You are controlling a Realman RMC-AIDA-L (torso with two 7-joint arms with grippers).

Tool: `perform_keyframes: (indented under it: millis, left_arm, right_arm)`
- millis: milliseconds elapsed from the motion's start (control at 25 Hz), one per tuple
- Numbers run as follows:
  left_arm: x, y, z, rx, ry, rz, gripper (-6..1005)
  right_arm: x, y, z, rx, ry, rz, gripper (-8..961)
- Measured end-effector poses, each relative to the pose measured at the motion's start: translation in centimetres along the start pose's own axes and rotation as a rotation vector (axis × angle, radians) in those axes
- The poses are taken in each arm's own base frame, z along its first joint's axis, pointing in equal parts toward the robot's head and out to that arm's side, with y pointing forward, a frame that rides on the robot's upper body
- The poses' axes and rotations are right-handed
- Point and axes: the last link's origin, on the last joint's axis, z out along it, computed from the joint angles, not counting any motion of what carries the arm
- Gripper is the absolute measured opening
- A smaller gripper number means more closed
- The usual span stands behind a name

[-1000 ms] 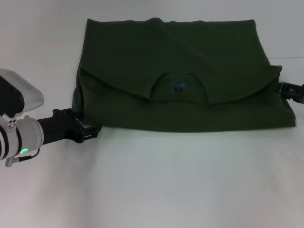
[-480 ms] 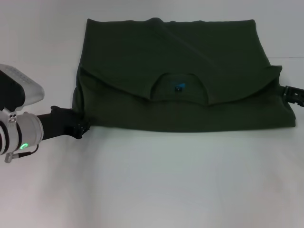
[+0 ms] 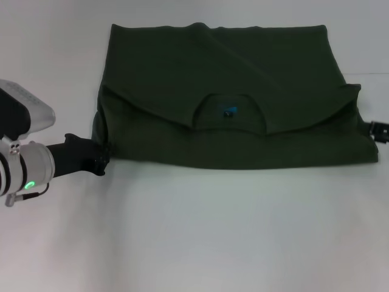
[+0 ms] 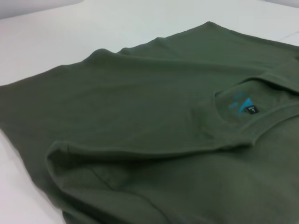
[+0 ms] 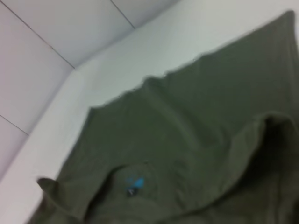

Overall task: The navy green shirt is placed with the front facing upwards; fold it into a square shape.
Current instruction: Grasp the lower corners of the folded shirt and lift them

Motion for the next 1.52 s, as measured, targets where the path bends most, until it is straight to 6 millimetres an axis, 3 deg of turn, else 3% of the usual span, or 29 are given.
perform_keyframes:
  millis: [80, 320, 760, 1280, 1520]
  left_arm:
    - [0.1, -0.1, -0.2, -0.002, 0.004, 0.000, 3]
    - [0.0, -0.1, -0.6, -0.006, 0.009, -0.013, 2]
    - [0.4, -0.3, -0.5, -0.001, 0.014, -0.007, 3]
    - [0.6, -0.4, -0.4, 0.001, 0.015, -0.004, 2]
    - [0.6, -0.4, -0.4, 0.000, 0.020, -0.011, 2]
  right_arm:
    - [-0.1, -0.4, 0.0, 0.038, 0.033, 0.001, 727]
    - [0.0, -1.1, 0.5, 0.119, 0.051, -0.006, 717]
    - [0.0, -0.1, 3.7, 0.183, 0.068, -0.088, 698]
    - [0.5, -0.4, 3.7, 0.194, 0.070, -0.092, 675]
    - [1.3, -0.4, 3.0, 0.155, 0.087, -0.114, 407]
